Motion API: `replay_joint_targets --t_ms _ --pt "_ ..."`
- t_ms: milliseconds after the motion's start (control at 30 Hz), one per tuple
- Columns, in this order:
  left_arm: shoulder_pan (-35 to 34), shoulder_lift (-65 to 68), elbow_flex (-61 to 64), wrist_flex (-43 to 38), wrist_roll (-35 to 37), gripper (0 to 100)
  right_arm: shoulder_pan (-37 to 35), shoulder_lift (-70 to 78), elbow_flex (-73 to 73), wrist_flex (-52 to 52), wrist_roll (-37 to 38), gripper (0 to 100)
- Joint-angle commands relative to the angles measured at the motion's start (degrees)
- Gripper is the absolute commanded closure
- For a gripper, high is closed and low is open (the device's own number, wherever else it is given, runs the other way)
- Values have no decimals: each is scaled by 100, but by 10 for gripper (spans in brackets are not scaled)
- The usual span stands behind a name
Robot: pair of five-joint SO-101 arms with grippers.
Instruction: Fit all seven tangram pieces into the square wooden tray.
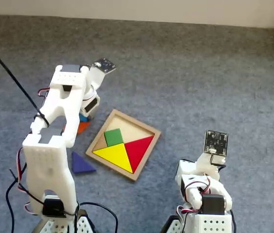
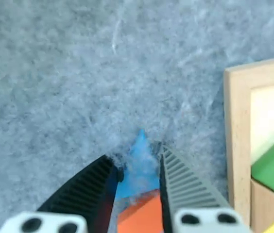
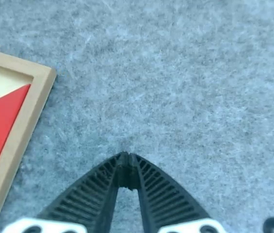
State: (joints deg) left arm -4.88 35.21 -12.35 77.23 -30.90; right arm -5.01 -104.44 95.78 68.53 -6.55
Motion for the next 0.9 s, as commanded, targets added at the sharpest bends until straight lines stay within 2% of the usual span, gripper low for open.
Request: replay_joint_targets --t_ms 0,200,333,433,633,867 --pt "-40 -92 -154 211 -44 889 57 -66 664 -4 53 994" --pt "-48 -699 -145 343 229 879 57 -66 664 -4 53 994" --pt "-75 -1077 -154 756 246 788 57 -66 664 -4 53 994" --pt "-198 -1182 -154 774 229 788 57 -66 664 -4 53 994" --pt "-338 -1174 92 756 -273 790 57 -66 664 -4 53 994" --pt "-646 -1174 699 -237 -343 787 57 -66 664 -4 53 994"
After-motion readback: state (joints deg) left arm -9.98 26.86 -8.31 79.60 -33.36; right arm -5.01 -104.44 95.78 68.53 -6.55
